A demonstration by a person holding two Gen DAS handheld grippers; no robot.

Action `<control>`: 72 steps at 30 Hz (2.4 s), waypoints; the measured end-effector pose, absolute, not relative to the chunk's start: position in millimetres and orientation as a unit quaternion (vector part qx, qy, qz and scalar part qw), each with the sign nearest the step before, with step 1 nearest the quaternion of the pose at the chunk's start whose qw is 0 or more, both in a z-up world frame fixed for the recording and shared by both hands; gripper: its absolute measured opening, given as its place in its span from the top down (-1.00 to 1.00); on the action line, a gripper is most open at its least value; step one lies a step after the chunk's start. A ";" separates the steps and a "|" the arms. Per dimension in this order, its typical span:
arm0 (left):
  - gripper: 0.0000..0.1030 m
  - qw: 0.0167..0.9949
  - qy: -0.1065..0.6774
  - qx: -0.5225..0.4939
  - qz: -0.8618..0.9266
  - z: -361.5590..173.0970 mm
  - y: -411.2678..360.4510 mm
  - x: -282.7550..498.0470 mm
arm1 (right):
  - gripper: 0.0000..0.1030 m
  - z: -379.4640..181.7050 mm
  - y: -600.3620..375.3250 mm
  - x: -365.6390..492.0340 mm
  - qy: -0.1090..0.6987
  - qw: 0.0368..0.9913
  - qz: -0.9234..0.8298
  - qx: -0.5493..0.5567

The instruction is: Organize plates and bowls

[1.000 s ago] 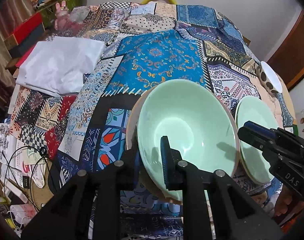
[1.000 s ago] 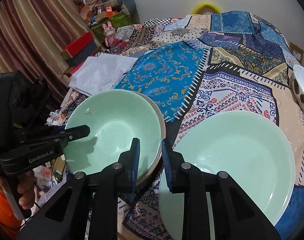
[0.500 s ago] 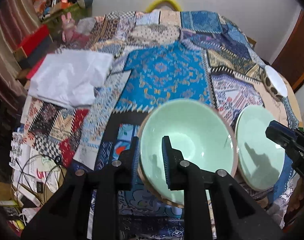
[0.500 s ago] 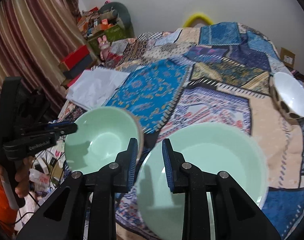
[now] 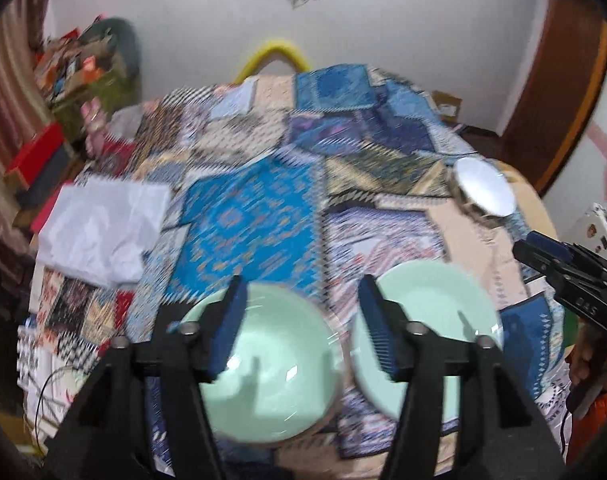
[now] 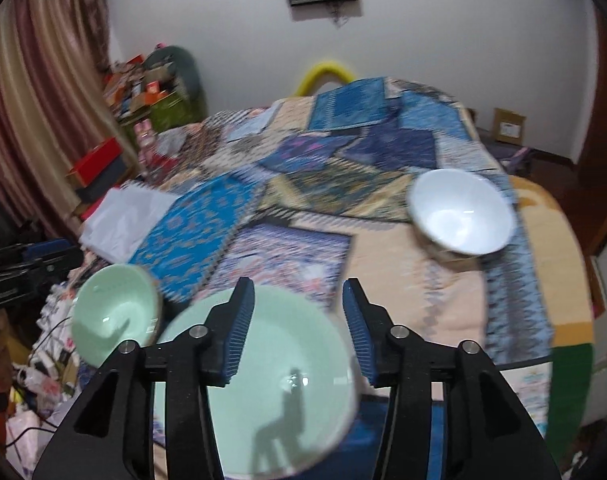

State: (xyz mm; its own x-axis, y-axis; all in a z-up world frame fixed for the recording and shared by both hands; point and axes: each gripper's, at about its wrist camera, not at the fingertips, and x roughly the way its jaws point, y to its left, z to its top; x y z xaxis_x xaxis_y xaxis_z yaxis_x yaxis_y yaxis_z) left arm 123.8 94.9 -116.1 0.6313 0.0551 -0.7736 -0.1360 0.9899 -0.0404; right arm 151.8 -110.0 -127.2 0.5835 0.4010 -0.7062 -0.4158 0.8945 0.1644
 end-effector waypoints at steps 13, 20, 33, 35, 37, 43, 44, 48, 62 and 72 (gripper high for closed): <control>-0.65 0.912 0.409 -0.001 -0.025 -111.5 -4.0 206.9 | -0.05 -132.8 -208.9 209.7 0.385 0.915 0.122 0.014; -0.66 0.900 0.433 0.016 -0.048 -140.0 -31.6 257.1 | 0.06 -162.0 -238.9 255.1 0.409 0.906 0.102 0.047; -0.66 0.877 0.477 0.008 -0.059 -190.5 -45.9 319.5 | 0.61 -206.9 -255.2 320.9 0.461 0.878 0.107 0.068; -0.66 0.875 0.481 0.005 -0.060 -194.8 -47.1 324.2 | 0.67 -212.2 -253.6 327.2 0.469 0.873 0.116 0.067; -0.66 0.873 0.484 0.004 -0.060 -197.5 -48.7 328.4 | 0.74 -216.1 -250.6 330.7 0.477 0.868 0.125 0.065; -0.66 0.871 0.487 -0.002 -0.062 -201.1 -53.0 336.1 | 0.74 -215.2 -242.5 330.1 0.475 0.865 0.150 0.050; -0.66 0.871 0.487 -0.003 -0.062 -201.7 -53.8 336.8 | 0.74 -215.1 -240.3 328.0 0.477 0.863 0.158 0.049; -0.64 0.867 0.495 -0.007 -0.060 -208.6 -57.3 340.8 | 0.74 -214.1 -230.8 321.0 0.479 0.858 0.181 0.044; 0.21 0.819 0.567 -0.039 -0.080 -254.7 -67.6 343.2 | 0.74 -216.6 -200.9 288.1 0.488 0.840 0.235 0.036; 0.60 0.818 0.566 -0.034 -0.095 -256.7 -77.1 341.5 | 0.74 -214.1 -196.9 280.6 0.484 0.845 0.224 0.044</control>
State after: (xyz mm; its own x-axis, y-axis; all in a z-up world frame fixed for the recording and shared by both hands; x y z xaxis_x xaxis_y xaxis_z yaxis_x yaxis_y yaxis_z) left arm 341.5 -77.1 -256.7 0.3420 -0.1942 -0.9194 0.1174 0.9796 -0.1632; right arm 280.6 -196.9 -214.0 0.4318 0.4202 -0.7981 -0.3353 0.8962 0.2905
